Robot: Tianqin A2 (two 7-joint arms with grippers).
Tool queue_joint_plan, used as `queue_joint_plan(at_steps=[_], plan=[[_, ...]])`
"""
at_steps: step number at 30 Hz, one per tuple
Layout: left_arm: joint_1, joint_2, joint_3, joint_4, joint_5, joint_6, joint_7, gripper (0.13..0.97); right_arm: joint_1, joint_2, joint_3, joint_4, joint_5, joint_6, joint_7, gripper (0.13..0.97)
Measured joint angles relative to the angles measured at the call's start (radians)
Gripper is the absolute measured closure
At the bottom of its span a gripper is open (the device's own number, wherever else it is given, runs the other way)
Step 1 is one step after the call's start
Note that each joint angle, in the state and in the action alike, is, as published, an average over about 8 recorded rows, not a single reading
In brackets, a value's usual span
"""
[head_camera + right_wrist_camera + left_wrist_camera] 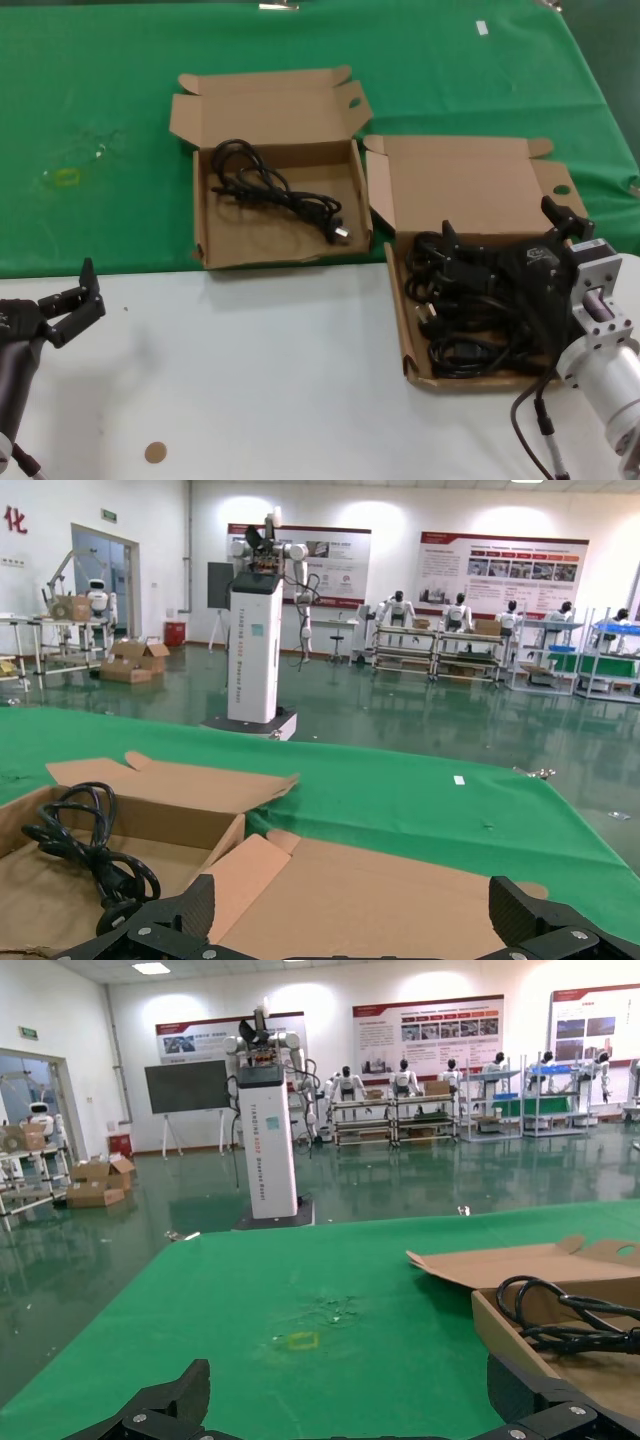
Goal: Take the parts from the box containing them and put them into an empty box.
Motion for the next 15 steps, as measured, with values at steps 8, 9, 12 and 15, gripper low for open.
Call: queue_joint_plan(at_steps=[8,9,12,15], plan=[[0.000,0.000,0.000,0.000,0.000,0.000,0.000,0.132,0.000,0.000,0.000,0.000,0.000,0.000,0.000,0.129],[0.000,0.000,0.000,0.000,0.000,0.000,0.000,0.132,0.000,0.000,0.000,0.000,0.000,0.000,0.000,0.129],[0.000,0.000,0.000,0.000,0.000,0.000,0.000,0.132,0.000,0.000,0.000,0.000,0.000,0.000,0.000,0.129],[0.000,0.000,0.000,0.000,0.000,0.000,0.000,0.132,0.000,0.000,0.000,0.000,0.000,0.000,0.000,0.129]])
